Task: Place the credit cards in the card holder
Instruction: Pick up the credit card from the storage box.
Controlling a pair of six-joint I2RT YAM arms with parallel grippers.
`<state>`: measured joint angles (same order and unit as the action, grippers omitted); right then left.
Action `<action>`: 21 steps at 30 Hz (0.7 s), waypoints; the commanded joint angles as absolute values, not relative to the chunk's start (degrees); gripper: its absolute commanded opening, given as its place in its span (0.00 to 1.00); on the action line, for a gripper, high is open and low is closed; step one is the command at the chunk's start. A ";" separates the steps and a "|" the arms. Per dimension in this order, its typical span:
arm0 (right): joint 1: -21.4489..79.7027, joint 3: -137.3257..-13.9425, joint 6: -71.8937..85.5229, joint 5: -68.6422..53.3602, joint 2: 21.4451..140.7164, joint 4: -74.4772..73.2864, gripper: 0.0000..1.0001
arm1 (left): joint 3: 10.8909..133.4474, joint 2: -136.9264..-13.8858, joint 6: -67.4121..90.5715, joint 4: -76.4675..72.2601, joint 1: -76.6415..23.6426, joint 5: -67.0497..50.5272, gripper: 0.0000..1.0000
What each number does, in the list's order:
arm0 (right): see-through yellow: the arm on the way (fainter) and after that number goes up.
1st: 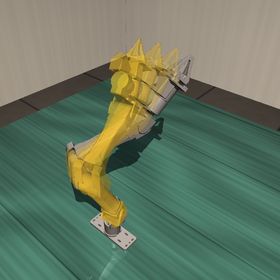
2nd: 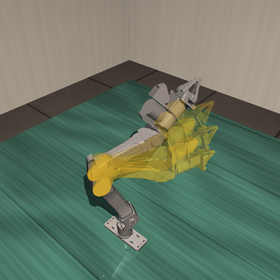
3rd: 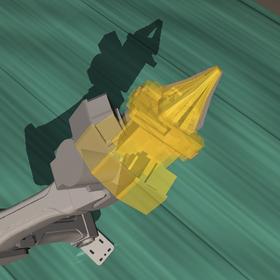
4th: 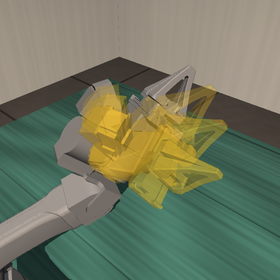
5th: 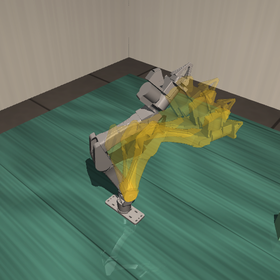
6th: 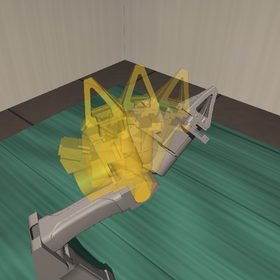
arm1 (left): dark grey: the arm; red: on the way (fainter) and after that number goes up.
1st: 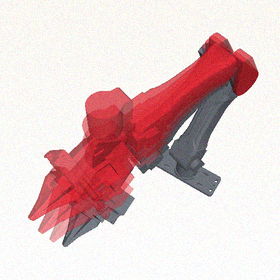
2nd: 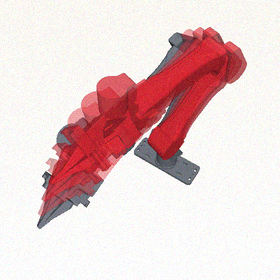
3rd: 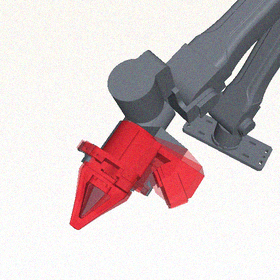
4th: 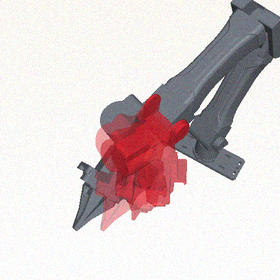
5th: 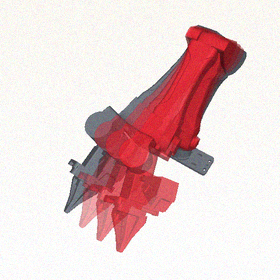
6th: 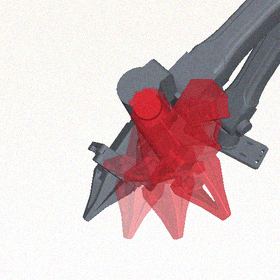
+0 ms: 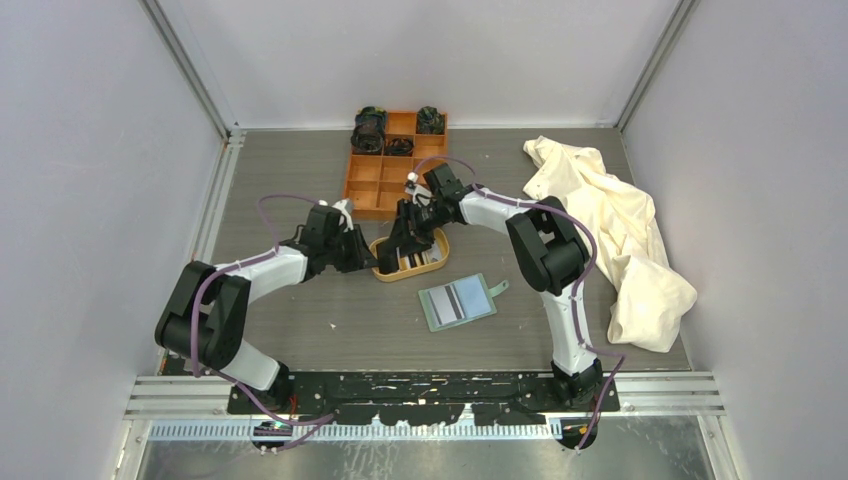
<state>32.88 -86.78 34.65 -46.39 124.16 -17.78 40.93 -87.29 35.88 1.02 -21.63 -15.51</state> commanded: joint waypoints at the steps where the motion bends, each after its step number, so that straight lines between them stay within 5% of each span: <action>1: 35.50 -86.04 39.81 -51.99 125.12 -6.90 0.46 | 42.71 -88.84 36.56 -4.00 -22.51 -19.74 0.21; 11: 35.49 -85.19 41.29 -53.71 124.81 -3.81 0.46 | 42.65 -88.73 36.73 -4.22 -22.49 -20.16 0.20; 21: 35.68 -89.30 30.10 -41.39 124.16 -19.60 0.51 | 42.89 -88.85 36.74 -4.22 -22.53 -20.47 0.20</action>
